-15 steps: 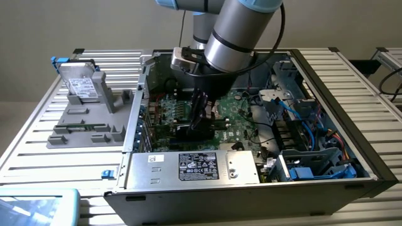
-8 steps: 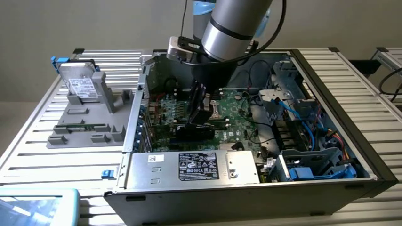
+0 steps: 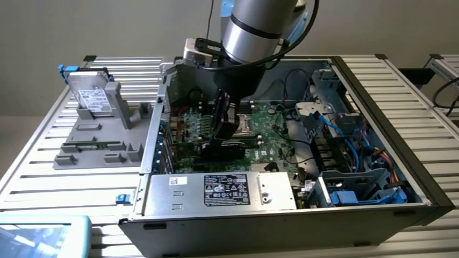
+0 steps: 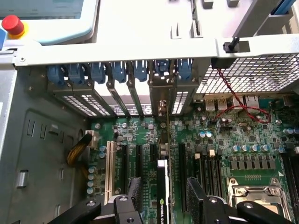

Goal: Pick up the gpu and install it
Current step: 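Insert the gpu into the slot, then press down on the gpu until it lock into place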

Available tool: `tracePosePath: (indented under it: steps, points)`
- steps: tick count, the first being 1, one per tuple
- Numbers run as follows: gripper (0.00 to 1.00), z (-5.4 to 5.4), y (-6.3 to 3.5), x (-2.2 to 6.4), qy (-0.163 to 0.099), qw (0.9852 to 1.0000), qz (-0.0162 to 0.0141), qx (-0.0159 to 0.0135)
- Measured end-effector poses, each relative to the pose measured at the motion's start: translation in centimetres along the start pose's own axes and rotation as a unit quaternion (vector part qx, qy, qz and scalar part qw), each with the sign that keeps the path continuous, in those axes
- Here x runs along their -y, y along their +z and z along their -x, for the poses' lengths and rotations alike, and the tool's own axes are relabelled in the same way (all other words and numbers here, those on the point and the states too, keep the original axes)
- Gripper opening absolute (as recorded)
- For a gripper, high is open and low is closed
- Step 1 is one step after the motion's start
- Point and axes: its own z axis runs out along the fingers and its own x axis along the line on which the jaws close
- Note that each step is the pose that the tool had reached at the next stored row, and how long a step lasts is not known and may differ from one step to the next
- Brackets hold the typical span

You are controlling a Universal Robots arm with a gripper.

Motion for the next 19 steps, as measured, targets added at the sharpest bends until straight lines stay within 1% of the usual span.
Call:
tracePosePath:
  steps: [13,14,15,16,18,19]
  points:
    - [0.53,0.0,-0.02,0.0,0.0,1.0,0.0,-0.0002]
    - [0.51,0.0,-0.01,0.0,0.0,1.0,0.0,-0.0002]
    - [0.44,0.0,-0.02,0.0,0.0,1.0,0.0,-0.0002]
    - [0.44,0.0,-0.01,0.0,0.0,1.0,0.0,-0.0002]
    - [0.32,0.0,-0.02,0.0,0.0,1.0,0.0,-0.0002]
    - [0.32,0.0,-0.01,-0.06,0.0,1.0,-0.0011,-0.0001]
